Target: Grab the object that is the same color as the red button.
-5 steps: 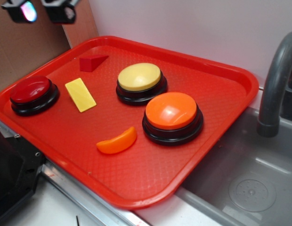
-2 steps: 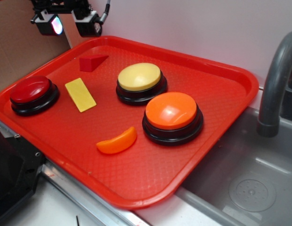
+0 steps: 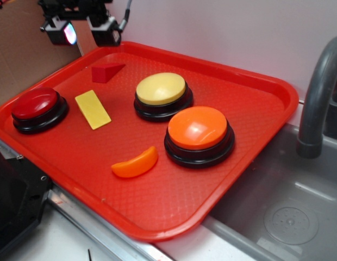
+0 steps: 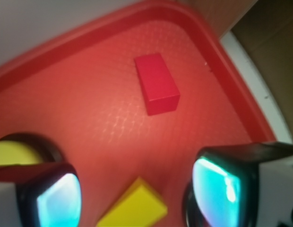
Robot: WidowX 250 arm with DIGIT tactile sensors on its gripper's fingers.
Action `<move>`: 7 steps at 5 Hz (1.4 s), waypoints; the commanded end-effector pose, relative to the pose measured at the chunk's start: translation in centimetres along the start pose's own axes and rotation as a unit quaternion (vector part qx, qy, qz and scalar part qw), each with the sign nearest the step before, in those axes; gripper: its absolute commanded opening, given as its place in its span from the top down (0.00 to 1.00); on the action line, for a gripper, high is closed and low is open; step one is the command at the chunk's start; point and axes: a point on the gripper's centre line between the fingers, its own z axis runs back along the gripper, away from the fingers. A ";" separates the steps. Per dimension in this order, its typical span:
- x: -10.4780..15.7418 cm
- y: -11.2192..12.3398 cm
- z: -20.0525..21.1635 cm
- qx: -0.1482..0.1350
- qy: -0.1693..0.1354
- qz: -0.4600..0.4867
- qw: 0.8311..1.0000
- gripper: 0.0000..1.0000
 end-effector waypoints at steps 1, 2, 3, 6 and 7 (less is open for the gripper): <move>3.5 1.3 -3.5 0.008 -0.050 0.039 0.998 0.00; 5.0 0.7 -5.4 0.009 -0.051 0.007 0.999 0.00; 5.3 0.8 -5.6 0.005 -0.048 -0.016 0.999 0.00; 5.7 3.6 -1.3 -0.029 -0.102 -0.025 0.994 0.00; 6.9 3.5 -2.8 -0.030 -0.101 -0.035 0.994 0.00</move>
